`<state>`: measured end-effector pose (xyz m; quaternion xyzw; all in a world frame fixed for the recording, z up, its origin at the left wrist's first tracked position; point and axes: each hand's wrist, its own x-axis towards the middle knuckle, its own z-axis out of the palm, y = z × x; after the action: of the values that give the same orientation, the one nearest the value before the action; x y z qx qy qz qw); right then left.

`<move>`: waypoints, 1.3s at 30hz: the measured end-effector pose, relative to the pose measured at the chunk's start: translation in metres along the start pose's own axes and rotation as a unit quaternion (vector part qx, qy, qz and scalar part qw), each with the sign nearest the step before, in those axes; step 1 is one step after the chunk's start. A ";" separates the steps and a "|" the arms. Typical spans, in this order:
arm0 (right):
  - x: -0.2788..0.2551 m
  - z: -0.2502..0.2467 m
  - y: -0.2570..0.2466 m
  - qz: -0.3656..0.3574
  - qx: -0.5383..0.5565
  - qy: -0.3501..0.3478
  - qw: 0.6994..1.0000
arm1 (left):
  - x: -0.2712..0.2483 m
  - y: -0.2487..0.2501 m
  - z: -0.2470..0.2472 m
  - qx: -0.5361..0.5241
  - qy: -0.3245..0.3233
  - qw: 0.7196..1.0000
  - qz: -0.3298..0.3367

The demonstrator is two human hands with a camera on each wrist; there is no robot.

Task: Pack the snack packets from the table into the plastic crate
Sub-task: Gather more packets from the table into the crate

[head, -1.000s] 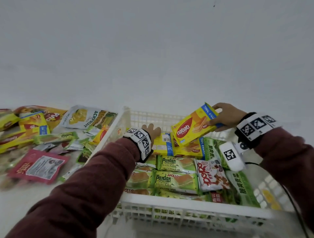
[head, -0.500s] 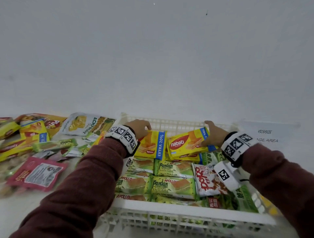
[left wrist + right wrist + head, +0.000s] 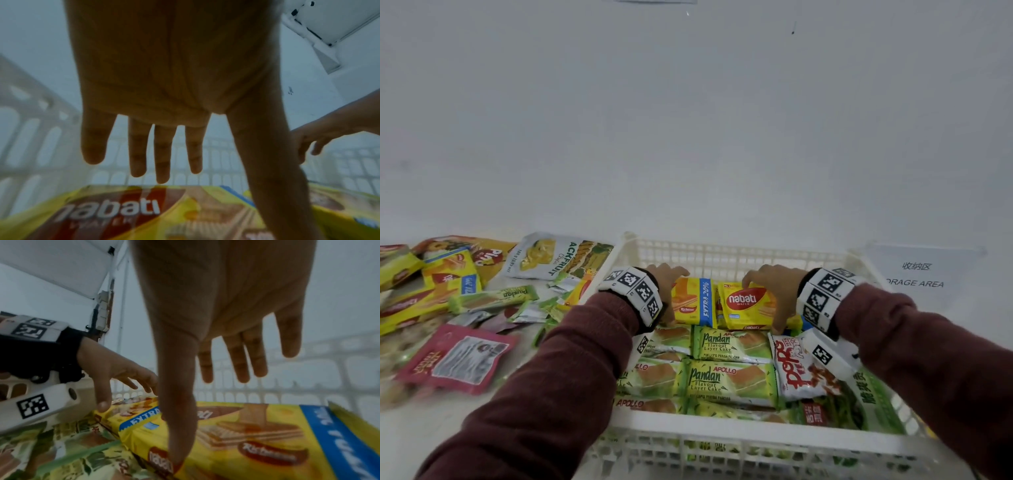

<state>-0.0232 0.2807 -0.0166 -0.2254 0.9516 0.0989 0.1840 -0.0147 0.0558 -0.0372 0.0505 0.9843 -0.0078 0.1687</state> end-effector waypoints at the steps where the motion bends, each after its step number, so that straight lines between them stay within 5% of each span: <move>1: 0.003 0.001 -0.002 -0.002 -0.006 -0.005 1.000 | 0.000 0.000 0.004 0.023 0.015 1.000 0.001; 11: 0.024 -0.002 -0.018 -0.045 0.075 0.035 0.996 | 0.010 0.003 0.002 0.045 0.034 0.998 -0.002; 21: 0.031 0.016 -0.025 -0.005 -0.060 0.060 0.996 | 0.016 -0.007 0.011 0.018 0.037 0.999 0.018; 39: 0.039 0.015 -0.023 -0.028 -0.056 0.066 0.996 | 0.022 -0.008 0.015 0.033 0.069 0.996 0.034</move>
<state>-0.0403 0.2497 -0.0478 -0.2677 0.9481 0.1314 0.1101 -0.0314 0.0492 -0.0587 0.0902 0.9905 -0.0305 0.0988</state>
